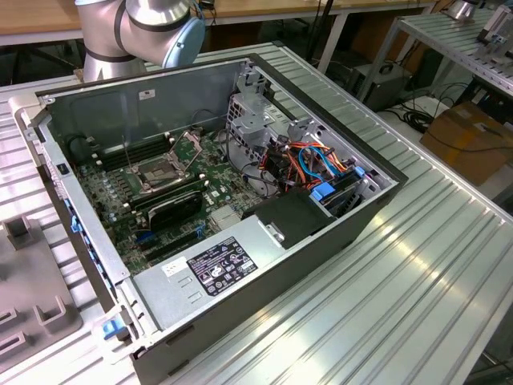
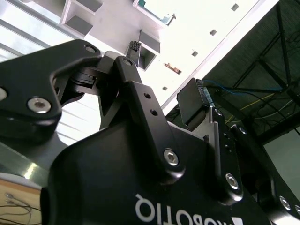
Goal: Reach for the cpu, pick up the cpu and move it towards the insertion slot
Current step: 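Pick up the cpu and move it towards the insertion slot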
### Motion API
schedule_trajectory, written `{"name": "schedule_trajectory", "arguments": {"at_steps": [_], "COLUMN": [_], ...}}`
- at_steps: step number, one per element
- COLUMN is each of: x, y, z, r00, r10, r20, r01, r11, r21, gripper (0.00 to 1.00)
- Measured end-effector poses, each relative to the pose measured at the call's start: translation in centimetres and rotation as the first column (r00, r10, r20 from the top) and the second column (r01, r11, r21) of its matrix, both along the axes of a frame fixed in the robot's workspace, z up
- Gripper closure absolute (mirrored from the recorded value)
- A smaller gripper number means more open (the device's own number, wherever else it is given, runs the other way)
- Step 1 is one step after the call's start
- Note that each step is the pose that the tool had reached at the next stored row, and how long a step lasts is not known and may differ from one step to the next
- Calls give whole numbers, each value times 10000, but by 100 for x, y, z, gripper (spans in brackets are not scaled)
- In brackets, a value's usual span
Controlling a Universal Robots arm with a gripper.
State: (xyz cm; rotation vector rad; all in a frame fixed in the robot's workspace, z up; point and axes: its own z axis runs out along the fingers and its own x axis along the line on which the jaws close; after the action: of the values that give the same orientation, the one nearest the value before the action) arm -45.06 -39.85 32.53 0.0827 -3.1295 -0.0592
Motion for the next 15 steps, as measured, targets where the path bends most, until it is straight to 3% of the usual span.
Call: {"name": "schedule_trajectory", "arguments": {"at_steps": [15], "x": [0], "y": [0], "z": [-55], "r00": [10000], "r10": [0], "r20": [-2], "r01": [0], "r11": [10000], "r21": [0], "gripper": [40]}}
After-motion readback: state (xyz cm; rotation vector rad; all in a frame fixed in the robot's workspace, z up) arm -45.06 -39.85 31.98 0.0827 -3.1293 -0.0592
